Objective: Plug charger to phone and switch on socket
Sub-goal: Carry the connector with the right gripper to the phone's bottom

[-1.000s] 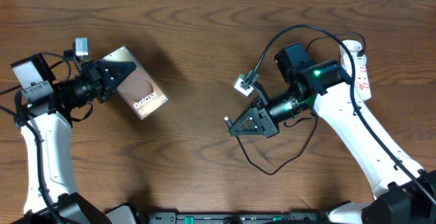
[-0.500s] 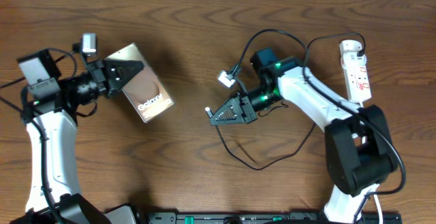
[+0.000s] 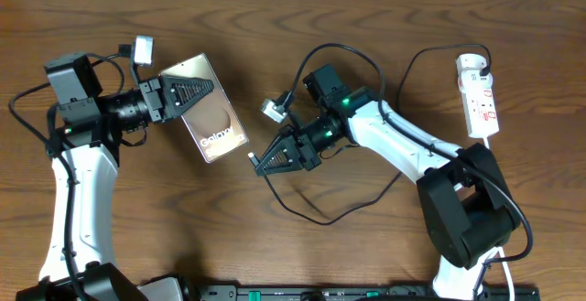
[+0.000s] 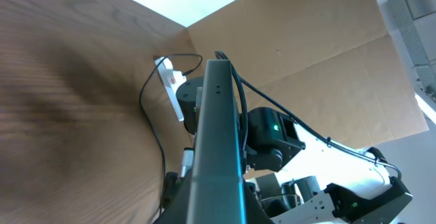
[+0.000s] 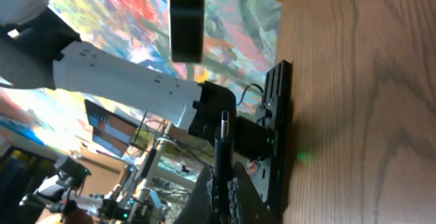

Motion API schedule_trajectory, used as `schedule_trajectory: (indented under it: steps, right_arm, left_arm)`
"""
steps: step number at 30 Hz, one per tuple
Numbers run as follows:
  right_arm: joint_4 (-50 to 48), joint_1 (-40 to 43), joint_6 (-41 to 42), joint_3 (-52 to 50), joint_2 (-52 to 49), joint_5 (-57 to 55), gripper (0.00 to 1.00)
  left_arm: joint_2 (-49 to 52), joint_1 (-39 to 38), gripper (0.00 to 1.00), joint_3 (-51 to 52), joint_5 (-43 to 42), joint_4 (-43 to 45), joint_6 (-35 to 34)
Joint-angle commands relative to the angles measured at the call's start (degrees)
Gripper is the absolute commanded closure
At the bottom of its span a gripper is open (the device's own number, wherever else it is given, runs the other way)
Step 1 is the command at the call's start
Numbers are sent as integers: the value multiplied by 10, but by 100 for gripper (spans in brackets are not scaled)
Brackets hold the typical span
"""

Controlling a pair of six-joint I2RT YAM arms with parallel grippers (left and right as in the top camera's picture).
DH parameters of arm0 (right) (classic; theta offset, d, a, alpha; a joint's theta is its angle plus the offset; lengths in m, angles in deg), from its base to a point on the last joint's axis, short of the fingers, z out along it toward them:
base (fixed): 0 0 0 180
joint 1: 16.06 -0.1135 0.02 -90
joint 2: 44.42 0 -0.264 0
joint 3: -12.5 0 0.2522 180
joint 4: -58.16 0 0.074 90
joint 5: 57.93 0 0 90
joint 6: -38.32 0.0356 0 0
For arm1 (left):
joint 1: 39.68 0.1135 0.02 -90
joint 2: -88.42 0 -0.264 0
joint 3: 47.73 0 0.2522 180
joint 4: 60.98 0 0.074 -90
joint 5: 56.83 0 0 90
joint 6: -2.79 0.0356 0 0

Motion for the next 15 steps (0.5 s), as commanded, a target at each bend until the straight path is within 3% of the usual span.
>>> schedule_trajectory:
  steps: [1, 15]
  right_arm:
    - [-20, -11, 61, 0, -1, 21, 99]
    - [-112, -26, 159, 0, -1, 21, 99]
  left_arm:
    - [-2, 0, 92, -6, -28, 10, 10]
    - [-2, 0, 93, -6, -28, 17, 10]
